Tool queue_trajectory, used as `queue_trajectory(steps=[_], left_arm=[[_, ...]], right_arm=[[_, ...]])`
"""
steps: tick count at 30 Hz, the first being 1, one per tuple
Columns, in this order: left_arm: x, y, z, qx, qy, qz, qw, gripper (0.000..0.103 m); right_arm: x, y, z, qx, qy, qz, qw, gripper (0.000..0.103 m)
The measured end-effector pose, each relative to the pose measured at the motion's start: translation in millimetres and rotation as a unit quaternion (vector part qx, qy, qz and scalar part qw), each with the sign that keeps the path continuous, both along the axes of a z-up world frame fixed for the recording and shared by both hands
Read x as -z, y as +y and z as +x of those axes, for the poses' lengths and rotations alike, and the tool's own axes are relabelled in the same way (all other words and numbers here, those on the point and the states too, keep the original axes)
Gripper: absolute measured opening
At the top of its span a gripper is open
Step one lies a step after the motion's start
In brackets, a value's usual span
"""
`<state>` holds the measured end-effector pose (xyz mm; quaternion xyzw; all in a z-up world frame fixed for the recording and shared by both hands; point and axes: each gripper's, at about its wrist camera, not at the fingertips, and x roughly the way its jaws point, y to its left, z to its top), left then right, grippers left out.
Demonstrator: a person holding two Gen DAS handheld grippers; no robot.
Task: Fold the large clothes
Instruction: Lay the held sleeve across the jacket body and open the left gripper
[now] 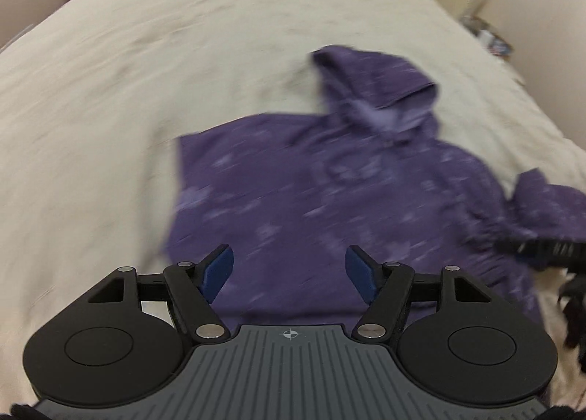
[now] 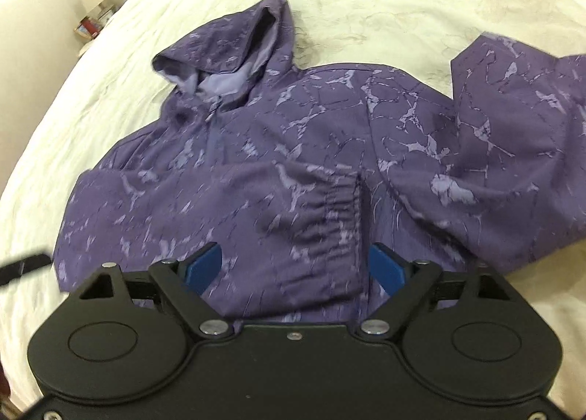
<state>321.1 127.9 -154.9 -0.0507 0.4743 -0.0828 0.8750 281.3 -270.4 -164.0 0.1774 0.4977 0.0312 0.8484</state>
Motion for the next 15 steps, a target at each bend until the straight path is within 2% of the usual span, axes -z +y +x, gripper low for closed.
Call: queue_trajectory(steps=[4,7,9,10,11,13,15], left_arm=[[3.7,20.0,-9.2,-0.025,0.014,0.011,0.9995,0.066],[7.6,31.4,-11.9,-0.038,0.021,0.011,0.9990,0.066],[12.2,34.5,-11.5,-0.041,0.023,0.012,0.9988,0.066],[13.6,35.7,-11.0,-0.042,0.023,0.012,0.9988,0.066],[13.7,36.7,-10.0,-0.042,0.023,0.011,0.9988,0.066],[16.0,35.1,-6.0,-0.038,0.019,0.013,0.9990,0.066],[15.1,33.9,-1.9,-0.033,0.013,0.014,0.9993,0.066]], right_arm=[[15.9,-9.4,15.3,0.019,0.018,0.017,1.000,0.085],[24.3,-11.1,22.6,0.027,0.033,0.027,0.999,0.069],[26.7,-8.5,25.9,0.027,0.046,0.015,0.998,0.062],[27.1,-6.6,27.0,0.023,0.051,0.006,0.998,0.054],[26.6,-5.2,27.5,0.019,0.054,-0.002,0.998,0.038],[22.2,-2.1,28.4,0.007,0.053,-0.011,0.999,0.030],[10.2,1.1,27.9,-0.004,0.035,-0.005,0.999,0.026]])
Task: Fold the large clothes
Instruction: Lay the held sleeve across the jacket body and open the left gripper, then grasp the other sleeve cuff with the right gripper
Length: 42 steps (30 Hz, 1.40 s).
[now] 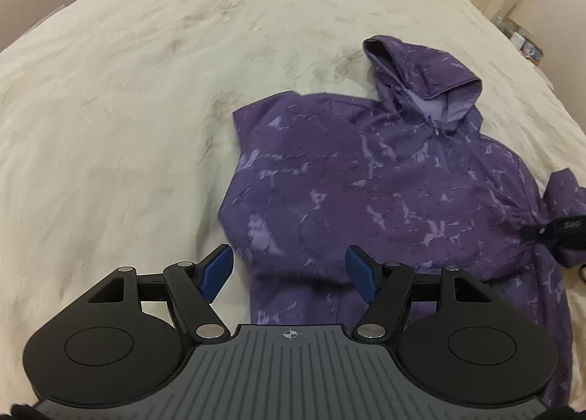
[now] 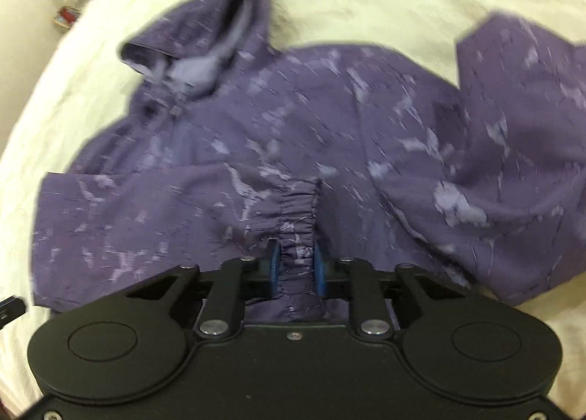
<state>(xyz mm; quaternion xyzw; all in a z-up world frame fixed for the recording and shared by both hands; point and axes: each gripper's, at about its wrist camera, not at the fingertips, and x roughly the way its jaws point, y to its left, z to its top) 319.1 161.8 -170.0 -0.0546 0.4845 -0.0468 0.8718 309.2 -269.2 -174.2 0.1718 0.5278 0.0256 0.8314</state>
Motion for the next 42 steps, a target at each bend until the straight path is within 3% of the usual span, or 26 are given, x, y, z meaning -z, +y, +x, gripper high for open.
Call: queue_trajectory(steps=[1,4,7,12,16,19,24,28,32,37,42], left_arm=[[-1.0,-0.3,1.8,0.003,-0.004,0.001,1.0000,0.066],[-4.5,-1.9,6.6,0.010,-0.015,0.000,0.9998,0.066],[-8.1,-3.3,11.7,0.015,-0.029,-0.004,0.9995,0.066],[-1.8,-7.7,25.3,0.021,-0.029,-0.003,0.9994,0.066],[-0.6,-12.3,32.5,0.028,-0.033,-0.006,0.9991,0.066],[4.1,-16.5,36.8,0.035,-0.030,-0.003,0.9989,0.066],[8.1,-27.0,32.9,0.061,-0.033,-0.007,0.9976,0.066],[25.2,-38.6,23.5,0.089,0.005,0.006,0.9960,0.066],[44.8,-34.4,10.5,0.082,0.045,0.007,0.9956,0.067],[48.7,-14.2,0.2,0.049,0.082,0.000,0.9954,0.067],[7.7,-10.1,-7.9,0.040,-0.010,0.009,0.9991,0.067]], right_arm=[[-10.8,2.1,-2.1,-0.010,-0.020,0.003,1.000,0.014],[-48.8,6.7,-9.6,-0.038,-0.084,0.013,0.996,0.011],[-76.1,3.7,-13.9,-0.039,-0.125,-0.036,0.991,0.011],[-49.1,-16.0,0.9,-0.008,-0.074,-0.071,0.995,0.011],[-37.8,-9.9,4.1,-0.027,-0.060,-0.154,0.986,0.011],[-28.3,-18.7,2.8,-0.015,-0.040,-0.134,0.990,0.011],[-14.4,-20.0,0.7,-0.013,-0.012,-0.149,0.989,0.011],[-5.4,-23.6,-0.8,-0.011,0.004,-0.151,0.988,0.011],[-1.7,-22.6,3.1,-0.018,0.010,-0.159,0.987,0.012],[0.8,-21.4,5.5,-0.024,0.014,-0.161,0.987,0.012],[-6.4,-22.0,3.3,-0.016,0.003,-0.147,0.989,0.015]])
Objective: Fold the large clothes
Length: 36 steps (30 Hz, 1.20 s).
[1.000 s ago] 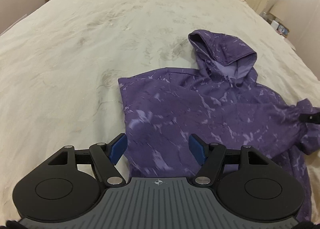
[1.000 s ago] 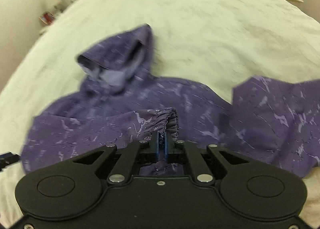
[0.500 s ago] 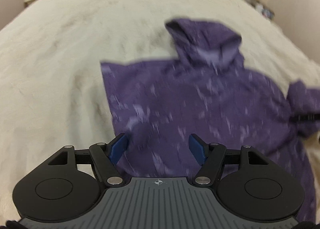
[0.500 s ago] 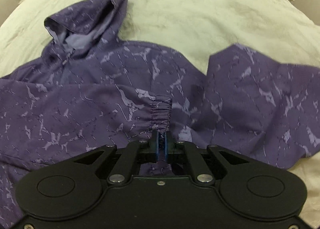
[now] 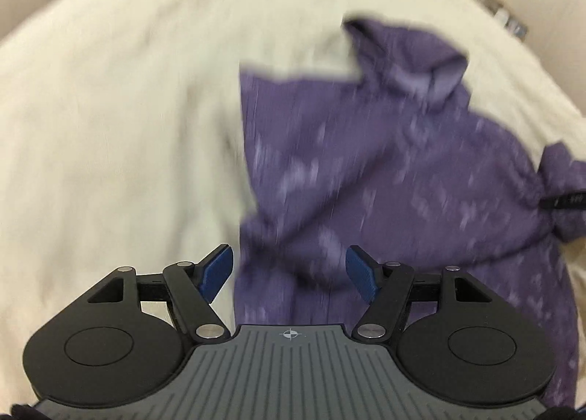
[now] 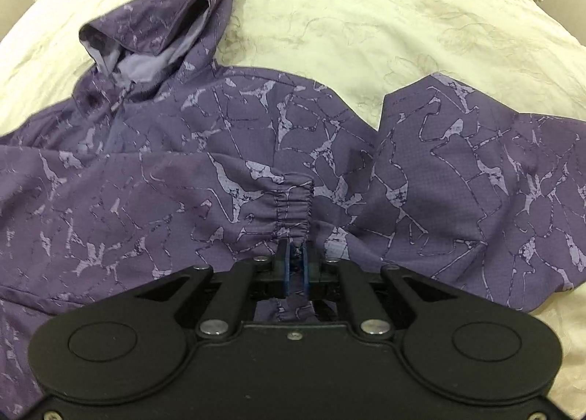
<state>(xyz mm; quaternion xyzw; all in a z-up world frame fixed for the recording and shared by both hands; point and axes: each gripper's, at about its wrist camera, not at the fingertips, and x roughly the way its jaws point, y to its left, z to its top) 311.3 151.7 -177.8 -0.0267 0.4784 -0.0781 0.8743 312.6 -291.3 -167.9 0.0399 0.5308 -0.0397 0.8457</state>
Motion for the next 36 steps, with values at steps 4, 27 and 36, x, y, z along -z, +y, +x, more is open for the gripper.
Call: queue_trajectory(steps=[4,27,36], left_arm=[[-14.4,-19.6,12.2,0.042,-0.040,-0.019,0.9981,0.067],[26.5,-16.1,67.8,-0.004,0.020,0.002,0.9998,0.069],[-9.9,-44.5,25.2,0.010,0.027,-0.059,0.9978,0.089]], right_arm=[[-3.3,-1.5,-3.1,0.005,-0.008,0.014,1.000,0.016],[17.5,15.0,4.4,-0.022,0.014,0.033,0.999,0.054],[-29.5,-36.9,-41.8,0.053,-0.048,0.138,0.988,0.072]])
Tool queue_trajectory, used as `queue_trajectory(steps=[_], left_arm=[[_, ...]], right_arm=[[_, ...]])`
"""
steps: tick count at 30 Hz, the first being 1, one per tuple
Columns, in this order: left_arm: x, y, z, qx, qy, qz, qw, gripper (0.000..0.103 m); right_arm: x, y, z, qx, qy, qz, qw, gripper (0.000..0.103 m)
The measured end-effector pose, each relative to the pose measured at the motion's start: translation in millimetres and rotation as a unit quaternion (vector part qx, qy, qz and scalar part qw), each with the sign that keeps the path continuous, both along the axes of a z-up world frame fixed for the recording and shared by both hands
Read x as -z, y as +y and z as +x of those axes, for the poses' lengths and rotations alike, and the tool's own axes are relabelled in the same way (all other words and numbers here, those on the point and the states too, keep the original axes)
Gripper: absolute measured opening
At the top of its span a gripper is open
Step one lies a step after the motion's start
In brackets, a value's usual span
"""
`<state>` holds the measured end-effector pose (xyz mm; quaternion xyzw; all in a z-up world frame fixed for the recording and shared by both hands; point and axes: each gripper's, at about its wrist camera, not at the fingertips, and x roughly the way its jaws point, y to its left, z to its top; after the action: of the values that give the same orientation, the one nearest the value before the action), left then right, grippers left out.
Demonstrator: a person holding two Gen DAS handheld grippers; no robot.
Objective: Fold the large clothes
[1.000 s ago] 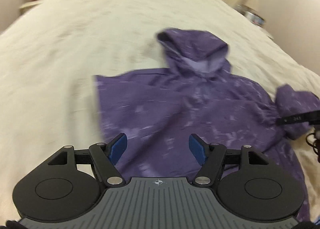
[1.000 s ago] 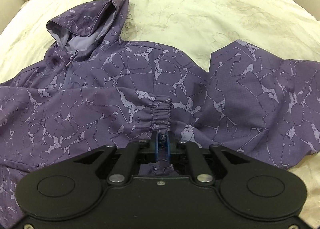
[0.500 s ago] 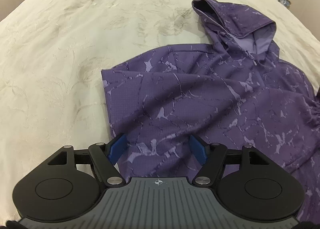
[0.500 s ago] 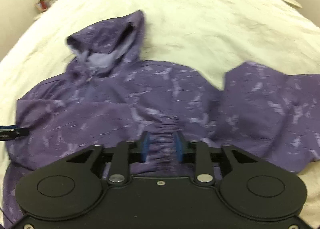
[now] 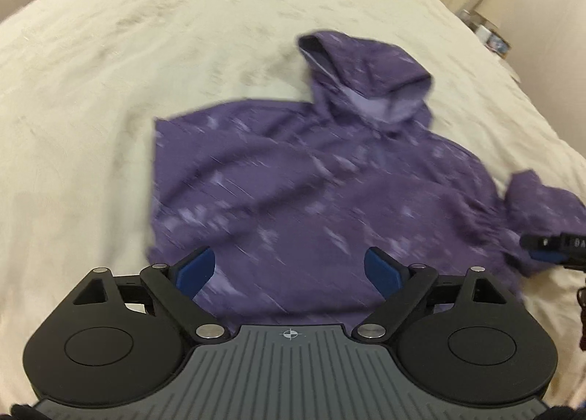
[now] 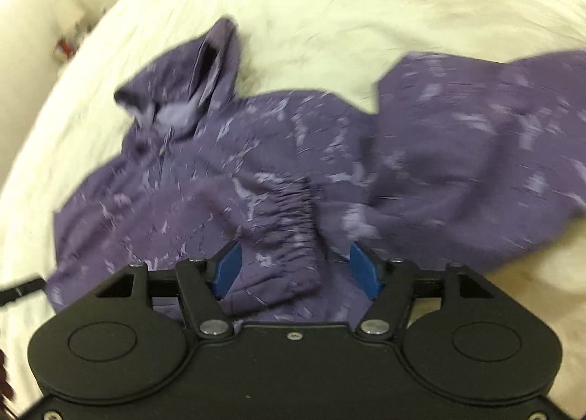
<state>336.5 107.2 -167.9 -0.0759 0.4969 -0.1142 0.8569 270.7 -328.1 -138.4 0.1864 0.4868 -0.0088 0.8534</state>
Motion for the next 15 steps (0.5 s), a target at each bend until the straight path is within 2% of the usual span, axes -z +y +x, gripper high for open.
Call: queue_trajectory(steps=[1,5,15], left_arm=[[-0.5,-5.2,-3.7,0.004,0.006,-0.005,1.0000,0.089],[-3.3,-27.1,-18.9,0.012,0.013,-0.015,0.9997,0.089],[-16.4,-76.0,-46.5,0.015,0.005,-0.008,0.9998,0.089]], right_arm=[[-3.3,-11.0,-6.7,0.010,-0.002,0.009,1.000,0.075],[-11.2,-63.2,-30.6,0.062,-0.005,0.028,0.998,0.076],[-10.0,-200.6,-49.6,0.170,-0.002,-0.009,0.985,0.076]])
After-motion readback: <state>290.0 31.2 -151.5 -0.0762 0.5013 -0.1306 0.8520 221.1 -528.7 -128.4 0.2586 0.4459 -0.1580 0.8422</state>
